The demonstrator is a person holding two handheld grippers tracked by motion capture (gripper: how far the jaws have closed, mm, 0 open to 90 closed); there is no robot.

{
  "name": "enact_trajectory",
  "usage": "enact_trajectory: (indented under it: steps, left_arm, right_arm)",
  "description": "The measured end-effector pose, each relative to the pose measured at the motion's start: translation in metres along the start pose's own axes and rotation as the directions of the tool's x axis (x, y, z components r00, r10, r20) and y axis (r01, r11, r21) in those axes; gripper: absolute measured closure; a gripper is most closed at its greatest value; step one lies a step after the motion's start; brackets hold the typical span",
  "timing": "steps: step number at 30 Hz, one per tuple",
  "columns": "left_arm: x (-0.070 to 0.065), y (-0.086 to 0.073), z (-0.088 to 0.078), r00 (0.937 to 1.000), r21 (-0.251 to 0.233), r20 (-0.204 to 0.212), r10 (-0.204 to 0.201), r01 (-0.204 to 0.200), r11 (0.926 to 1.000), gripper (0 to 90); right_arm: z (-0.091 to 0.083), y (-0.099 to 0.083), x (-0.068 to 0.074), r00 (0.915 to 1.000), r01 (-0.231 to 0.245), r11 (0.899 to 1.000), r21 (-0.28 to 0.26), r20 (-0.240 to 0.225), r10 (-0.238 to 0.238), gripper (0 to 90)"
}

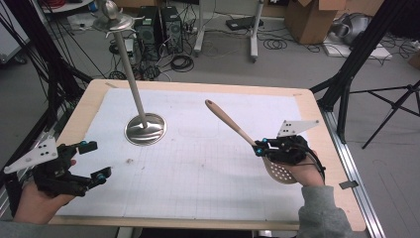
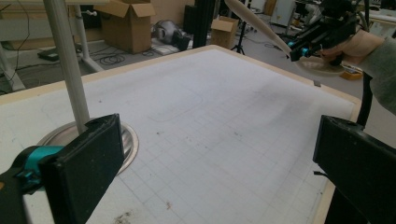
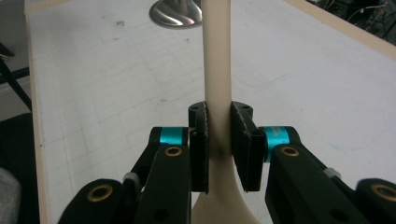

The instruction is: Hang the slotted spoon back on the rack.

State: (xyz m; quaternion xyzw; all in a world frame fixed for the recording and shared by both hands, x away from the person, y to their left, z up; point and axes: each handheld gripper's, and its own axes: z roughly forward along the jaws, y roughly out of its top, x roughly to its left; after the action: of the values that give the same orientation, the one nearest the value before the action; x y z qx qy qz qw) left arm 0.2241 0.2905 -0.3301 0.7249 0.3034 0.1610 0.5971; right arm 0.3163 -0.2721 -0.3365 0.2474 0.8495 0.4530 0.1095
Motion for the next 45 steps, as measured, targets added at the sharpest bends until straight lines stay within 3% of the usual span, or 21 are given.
enact_trajectory:
  steps: [15, 45]
  left_arm:
    - [-0.001, -0.001, -0.002, 1.0, 0.002, 0.001, -0.003, 0.003, 1.0, 2.4]
    - [-0.002, -0.003, -0.015, 0.9998, -0.007, -0.018, -0.011, 0.011, 0.9999, 2.4]
  right_arm:
    - [0.012, 0.041, 0.007, 0.9993, -0.007, 0.998, -0.061, 0.035, 0.009, 78.0]
    - [0.022, 0.118, 0.019, 0.9995, 0.031, 0.989, -0.145, -0.003, -0.032, 78.0]
